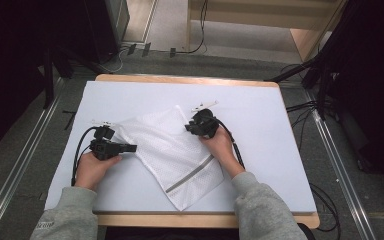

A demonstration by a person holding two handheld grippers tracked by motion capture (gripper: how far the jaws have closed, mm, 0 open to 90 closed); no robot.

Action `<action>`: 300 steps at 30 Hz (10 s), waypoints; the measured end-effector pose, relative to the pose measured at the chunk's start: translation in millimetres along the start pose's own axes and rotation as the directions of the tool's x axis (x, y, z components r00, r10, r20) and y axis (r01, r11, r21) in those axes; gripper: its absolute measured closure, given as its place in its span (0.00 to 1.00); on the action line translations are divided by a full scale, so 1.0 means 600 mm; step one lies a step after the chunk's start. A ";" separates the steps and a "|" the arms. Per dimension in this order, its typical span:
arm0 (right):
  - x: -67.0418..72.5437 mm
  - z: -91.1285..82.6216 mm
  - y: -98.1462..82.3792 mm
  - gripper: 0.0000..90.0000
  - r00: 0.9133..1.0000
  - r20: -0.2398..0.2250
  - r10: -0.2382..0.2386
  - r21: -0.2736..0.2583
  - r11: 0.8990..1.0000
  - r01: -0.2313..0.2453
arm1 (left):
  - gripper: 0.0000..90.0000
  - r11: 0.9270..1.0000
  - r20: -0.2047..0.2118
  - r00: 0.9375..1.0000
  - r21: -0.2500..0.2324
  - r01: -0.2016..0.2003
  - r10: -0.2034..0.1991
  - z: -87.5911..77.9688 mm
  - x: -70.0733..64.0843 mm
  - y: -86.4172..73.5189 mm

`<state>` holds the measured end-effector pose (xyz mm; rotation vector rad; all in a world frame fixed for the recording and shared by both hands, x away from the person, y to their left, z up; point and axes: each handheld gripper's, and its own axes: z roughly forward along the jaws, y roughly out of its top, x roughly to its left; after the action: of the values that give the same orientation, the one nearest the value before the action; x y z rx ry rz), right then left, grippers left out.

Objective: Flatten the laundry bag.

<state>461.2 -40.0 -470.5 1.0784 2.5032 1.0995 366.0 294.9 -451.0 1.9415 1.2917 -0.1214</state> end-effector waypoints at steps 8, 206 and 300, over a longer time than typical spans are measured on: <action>-0.010 -0.013 0.002 1.00 1.000 -0.015 0.007 0.012 1.000 -0.007 | 1.00 1.000 0.015 1.000 -0.008 0.014 -0.014 -0.003 0.004 0.001; 0.093 -0.088 -0.061 0.83 0.988 -0.151 -0.017 -0.065 0.998 0.007 | 1.00 0.988 0.027 0.988 -0.019 -0.154 0.155 0.051 -0.100 0.036; 0.025 -0.233 -0.185 1.00 0.992 -0.057 0.116 -0.067 0.990 -0.120 | 0.58 0.982 -0.063 0.983 -0.063 -0.177 0.173 0.033 -0.047 0.062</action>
<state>328.2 -158.2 -449.2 1.2064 2.4471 1.2548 389.1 254.8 -430.8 2.0020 1.1399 0.0658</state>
